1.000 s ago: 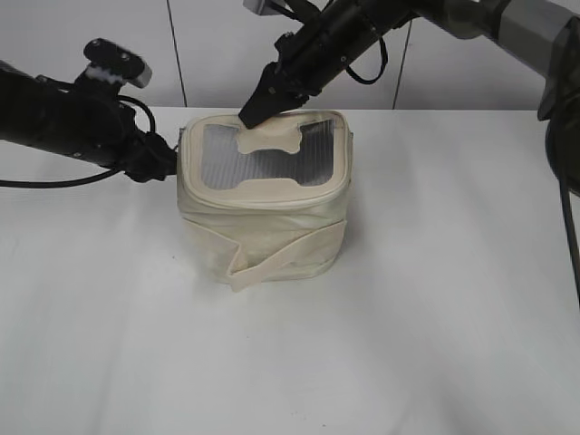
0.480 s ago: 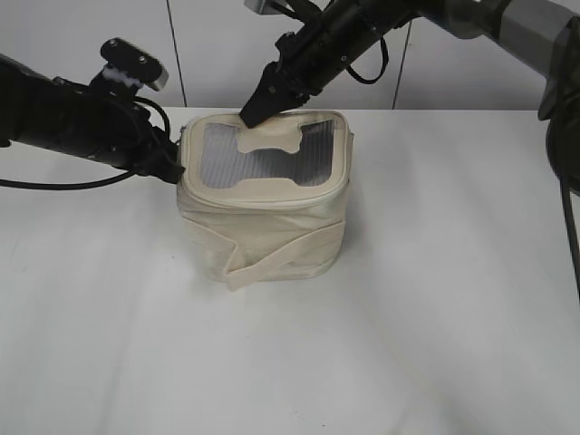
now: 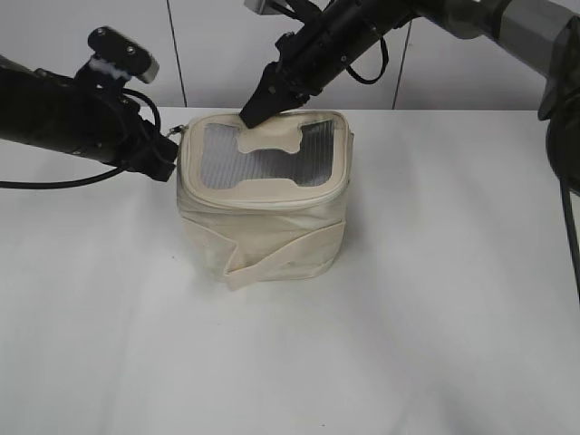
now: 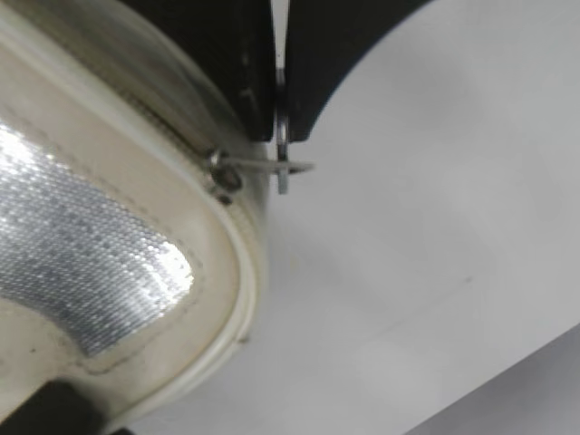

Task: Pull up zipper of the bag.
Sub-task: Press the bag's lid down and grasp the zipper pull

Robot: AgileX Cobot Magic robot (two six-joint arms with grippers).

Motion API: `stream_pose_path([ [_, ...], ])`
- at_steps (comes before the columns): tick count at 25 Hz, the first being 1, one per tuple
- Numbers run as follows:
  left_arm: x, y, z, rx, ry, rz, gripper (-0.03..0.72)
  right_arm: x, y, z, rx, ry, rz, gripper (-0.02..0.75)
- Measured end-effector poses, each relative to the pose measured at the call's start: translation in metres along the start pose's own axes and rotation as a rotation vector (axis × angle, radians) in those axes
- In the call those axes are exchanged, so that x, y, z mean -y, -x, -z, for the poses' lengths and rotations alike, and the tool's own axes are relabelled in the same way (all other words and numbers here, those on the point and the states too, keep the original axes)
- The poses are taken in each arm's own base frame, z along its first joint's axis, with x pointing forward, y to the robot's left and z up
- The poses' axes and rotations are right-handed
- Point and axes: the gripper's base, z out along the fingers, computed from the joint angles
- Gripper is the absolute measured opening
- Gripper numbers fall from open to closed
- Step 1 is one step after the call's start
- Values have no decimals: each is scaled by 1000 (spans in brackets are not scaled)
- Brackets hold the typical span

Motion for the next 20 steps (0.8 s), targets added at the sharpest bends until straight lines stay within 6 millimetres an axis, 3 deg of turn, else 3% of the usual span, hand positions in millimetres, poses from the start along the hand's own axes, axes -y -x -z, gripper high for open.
stream_pose_path([
  [6,11,-12,21,-13,0,0,9,0,0,0,0,0,0,49],
  [15,18,-18,37,-8,2,4,9,0,0,0,1,1,-9,49],
  [20,28,-32,47,-29,-6,31,9,-1,1,-1,2,6,-16,49],
])
